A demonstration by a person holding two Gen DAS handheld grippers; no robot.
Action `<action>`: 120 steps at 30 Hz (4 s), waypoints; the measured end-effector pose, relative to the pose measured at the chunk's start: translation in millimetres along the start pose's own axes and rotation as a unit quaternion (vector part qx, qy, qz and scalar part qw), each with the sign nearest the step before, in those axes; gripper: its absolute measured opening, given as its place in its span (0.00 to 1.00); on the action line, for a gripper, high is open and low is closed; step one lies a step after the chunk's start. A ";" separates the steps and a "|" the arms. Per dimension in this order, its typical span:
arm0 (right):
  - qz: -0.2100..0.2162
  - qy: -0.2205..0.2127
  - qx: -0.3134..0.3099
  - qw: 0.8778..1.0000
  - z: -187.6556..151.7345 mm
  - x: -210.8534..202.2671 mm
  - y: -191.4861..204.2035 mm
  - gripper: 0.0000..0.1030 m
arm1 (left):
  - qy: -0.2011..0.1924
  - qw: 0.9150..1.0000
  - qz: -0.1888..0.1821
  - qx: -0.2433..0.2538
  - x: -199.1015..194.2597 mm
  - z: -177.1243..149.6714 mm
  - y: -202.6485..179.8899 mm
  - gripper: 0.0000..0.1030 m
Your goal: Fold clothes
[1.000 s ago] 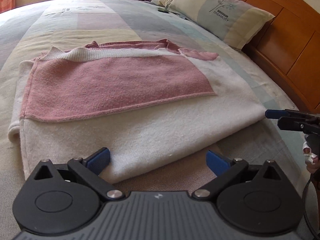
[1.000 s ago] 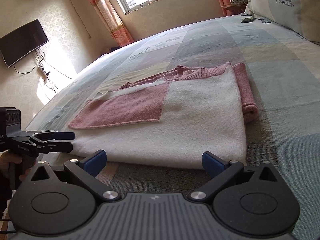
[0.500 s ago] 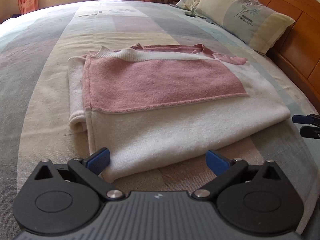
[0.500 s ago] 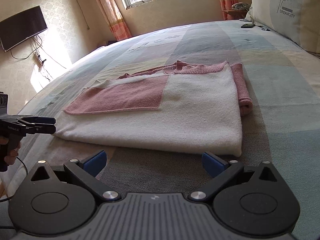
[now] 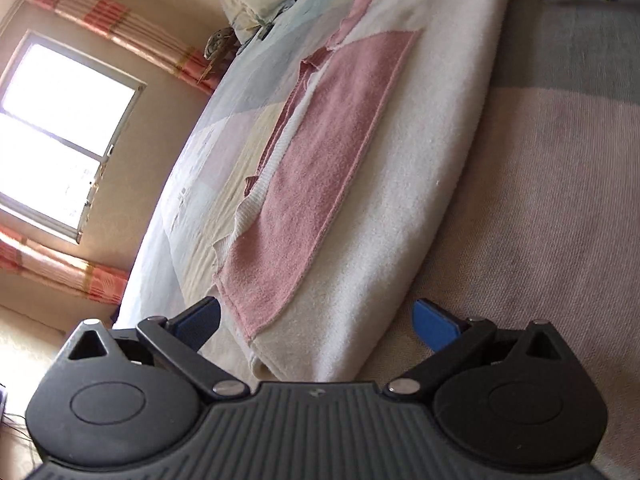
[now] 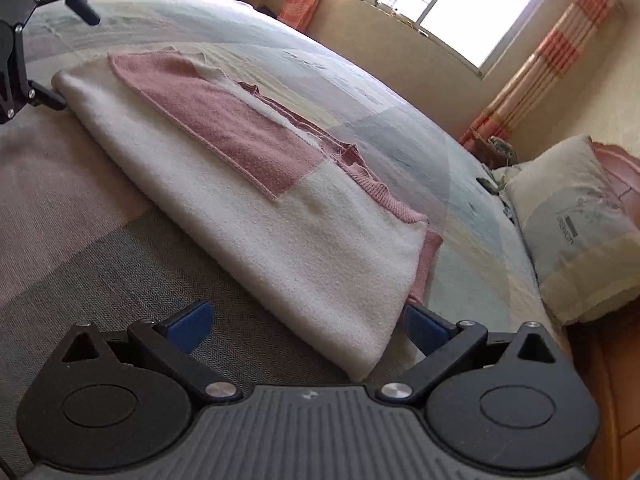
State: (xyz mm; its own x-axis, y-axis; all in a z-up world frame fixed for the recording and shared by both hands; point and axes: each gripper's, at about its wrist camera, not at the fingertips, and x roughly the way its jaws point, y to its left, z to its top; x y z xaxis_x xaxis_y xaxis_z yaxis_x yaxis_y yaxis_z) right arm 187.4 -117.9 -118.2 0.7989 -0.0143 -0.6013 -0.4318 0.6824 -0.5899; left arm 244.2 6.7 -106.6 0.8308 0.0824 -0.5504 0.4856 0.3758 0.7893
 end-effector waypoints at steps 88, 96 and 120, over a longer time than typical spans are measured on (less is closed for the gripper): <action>-0.004 0.010 -0.255 0.967 23.7 12.8 34.9 0.13 | -0.054 0.986 0.044 0.150 87.7 29.6 16.6 0.08; 0.040 0.030 -0.247 0.968 1.9 -57.6 51.3 0.13 | -0.061 0.982 0.010 0.181 15.6 6.9 -14.9 0.09; 0.113 0.067 -0.196 0.972 -45.3 -136.6 97.8 0.27 | -0.049 0.986 -0.049 0.151 -39.3 -22.0 -62.4 0.13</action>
State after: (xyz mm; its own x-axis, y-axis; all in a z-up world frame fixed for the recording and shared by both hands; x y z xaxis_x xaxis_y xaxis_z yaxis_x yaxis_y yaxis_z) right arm 17.1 -82.3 -118.2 0.6149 -0.0104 -0.7886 -0.7370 0.3482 -0.5793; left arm 175.3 0.3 -140.2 0.7908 -0.0351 -0.6110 0.6116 0.0840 0.7867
